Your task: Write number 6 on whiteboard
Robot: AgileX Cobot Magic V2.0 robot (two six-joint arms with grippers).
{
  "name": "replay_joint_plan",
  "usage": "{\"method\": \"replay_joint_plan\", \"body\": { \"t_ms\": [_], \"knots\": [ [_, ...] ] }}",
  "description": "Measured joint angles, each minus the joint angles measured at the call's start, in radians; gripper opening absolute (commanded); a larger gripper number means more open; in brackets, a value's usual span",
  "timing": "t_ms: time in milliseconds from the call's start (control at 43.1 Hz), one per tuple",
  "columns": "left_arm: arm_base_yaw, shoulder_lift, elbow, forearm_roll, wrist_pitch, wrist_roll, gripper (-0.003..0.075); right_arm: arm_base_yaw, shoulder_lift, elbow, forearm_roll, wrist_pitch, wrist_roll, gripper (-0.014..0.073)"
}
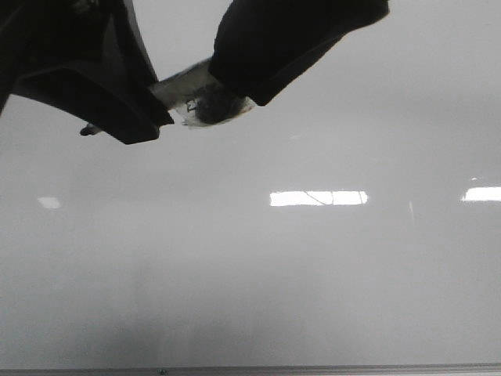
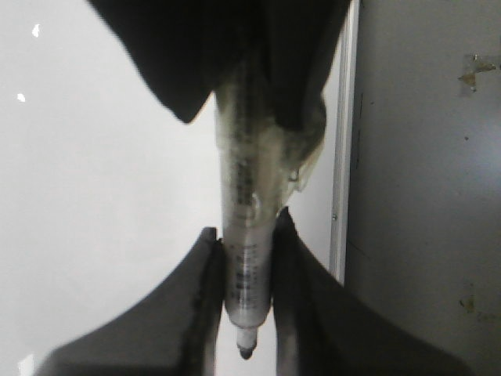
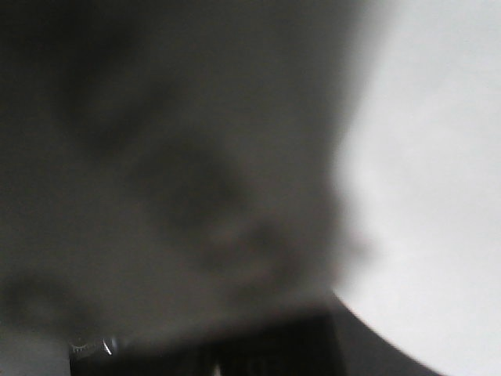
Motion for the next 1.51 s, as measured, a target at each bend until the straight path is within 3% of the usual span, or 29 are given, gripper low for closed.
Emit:
{"method": "replay_joint_plan", "body": {
  "t_ms": [116, 162, 209, 301, 371, 440, 533, 672, 881, 1182, 1506],
  "knots": [
    [0.0, 0.0, 0.0, 0.001, -0.011, -0.008, 0.0498, -0.009, -0.007, 0.005, -0.004, 0.011, 0.0, -0.0067],
    [0.0, 0.0, 0.0, 0.001, -0.013, -0.009, 0.0564, -0.023, -0.021, 0.017, -0.006, 0.018, 0.0, -0.0067],
    [0.0, 0.0, 0.0, 0.001, -0.016, -0.01, 0.0603, -0.049, -0.05, 0.04, -0.006, 0.02, 0.0, -0.0067],
    [0.0, 0.0, 0.0, 0.001, -0.018, -0.01, 0.0605, -0.12, -0.109, 0.101, -0.008, 0.02, 0.002, -0.0067],
    [0.0, 0.0, 0.0, 0.001, -0.02, -0.012, 0.0576, -0.187, -0.159, 0.153, -0.01, 0.02, 0.004, -0.0067],
    [0.0, 0.0, 0.0, 0.001, -0.02, -0.025, 0.0479, -0.253, -0.201, 0.197, -0.012, 0.009, 0.004, -0.0067],
    [0.002, 0.0, 0.0, 0.001, -0.023, -0.06, 0.0272, -0.317, -0.239, 0.226, -0.012, -0.03, 0.004, -0.0067],
    [0.041, 0.0, 0.0, -0.011, -0.026, -0.132, -0.0014, -0.334, -0.246, 0.231, -0.008, -0.074, 0.004, -0.0067],
    [0.159, -0.116, 0.078, -0.113, -0.193, -0.168, -0.002, -0.334, -0.246, 0.231, -0.006, -0.086, 0.004, -0.0069],
    [0.187, -0.571, 0.432, -0.215, -0.528, -0.176, -0.002, -0.334, -0.246, 0.231, 0.048, -0.2, 0.006, -0.0069],
    [0.187, -0.912, 0.665, -0.261, -0.565, -0.176, -0.002, -0.319, -0.029, 0.114, 0.09, -0.305, 0.006, -0.0069]
  ]
}}
